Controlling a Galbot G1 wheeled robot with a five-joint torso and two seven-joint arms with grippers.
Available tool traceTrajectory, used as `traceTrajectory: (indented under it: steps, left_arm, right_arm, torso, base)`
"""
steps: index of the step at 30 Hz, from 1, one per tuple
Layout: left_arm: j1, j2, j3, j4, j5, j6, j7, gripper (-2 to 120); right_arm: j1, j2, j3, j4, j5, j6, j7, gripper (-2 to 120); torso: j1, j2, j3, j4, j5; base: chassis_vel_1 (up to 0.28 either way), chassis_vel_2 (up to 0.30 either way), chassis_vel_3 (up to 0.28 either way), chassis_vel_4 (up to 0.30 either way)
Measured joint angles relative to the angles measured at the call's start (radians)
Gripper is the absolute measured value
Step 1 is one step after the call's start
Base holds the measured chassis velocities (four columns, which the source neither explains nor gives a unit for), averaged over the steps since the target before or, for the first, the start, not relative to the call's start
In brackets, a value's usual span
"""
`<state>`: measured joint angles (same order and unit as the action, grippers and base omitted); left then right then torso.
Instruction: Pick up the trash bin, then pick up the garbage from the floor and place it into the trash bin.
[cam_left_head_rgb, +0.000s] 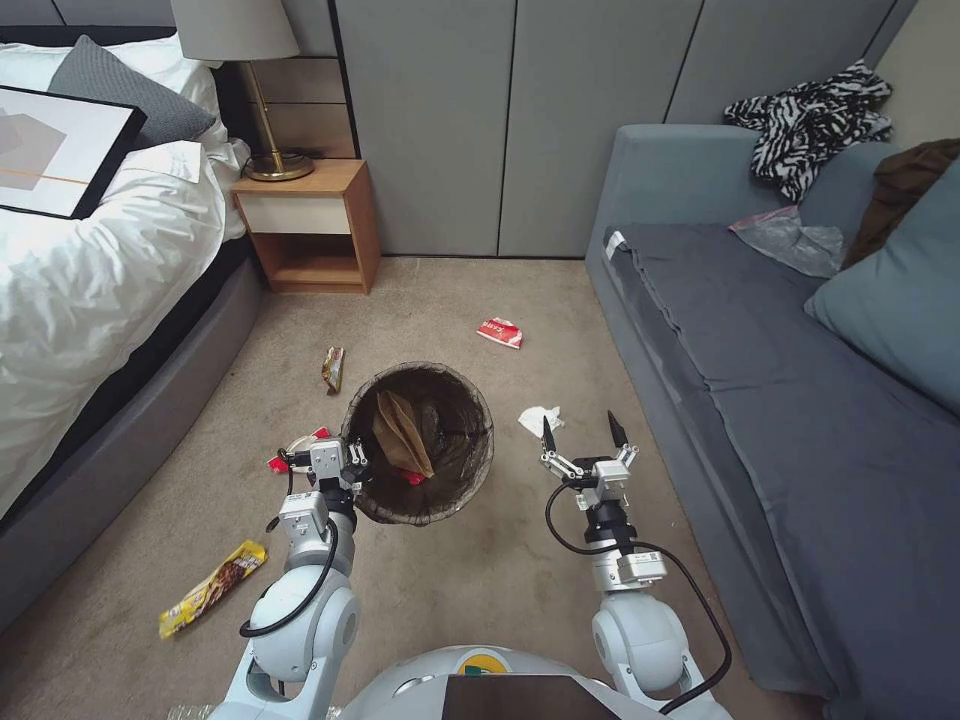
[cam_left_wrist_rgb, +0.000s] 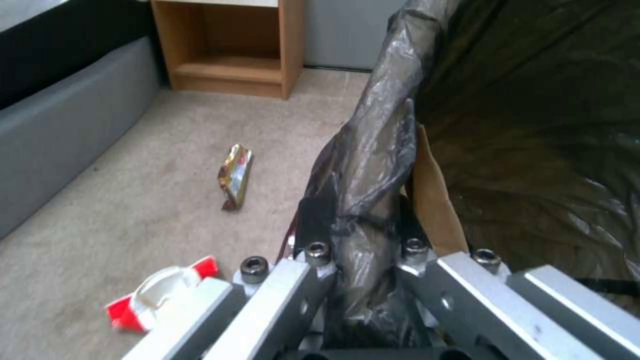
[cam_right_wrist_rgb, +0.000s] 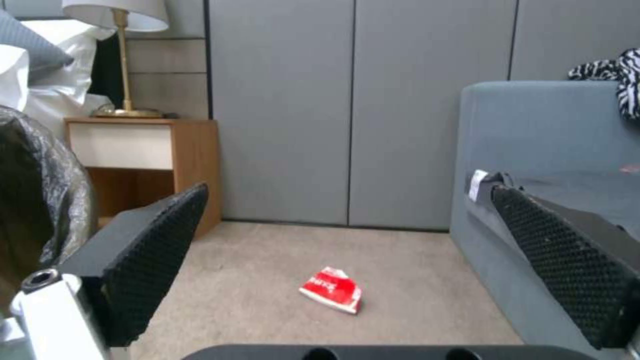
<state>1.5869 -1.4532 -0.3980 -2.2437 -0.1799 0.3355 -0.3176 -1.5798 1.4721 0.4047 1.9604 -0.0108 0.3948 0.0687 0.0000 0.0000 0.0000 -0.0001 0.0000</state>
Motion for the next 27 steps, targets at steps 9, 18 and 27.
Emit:
traceTrajectory:
  steps: [9,18,27]
  left_arm:
    - [0.001,-0.001,0.000,-0.002,0.002,0.000,0.000,2]
    - [0.001,-0.001,0.000,-0.002,0.007,-0.002,0.000,2]
    - [0.001,-0.001,0.001,0.000,0.008,-0.002,0.000,2]
  right_arm:
    - [0.002,0.000,0.000,0.004,0.003,-0.003,-0.007,100]
    - [0.001,0.001,-0.002,0.002,0.005,-0.003,-0.018,100]
    - [0.004,-0.001,-0.002,0.000,0.007,-0.003,-0.018,100]
  torso:
    - [0.000,0.000,0.000,0.0000,0.0001]
    - [0.000,0.000,0.000,0.0001,0.0000]
    - [0.000,0.000,0.000,0.0001,0.0001]
  base:
    - [-0.138,0.138,0.148,-0.146]
    - [-0.166,0.150,0.159,-0.172]
    - [-0.161,0.167,0.166,-0.170]
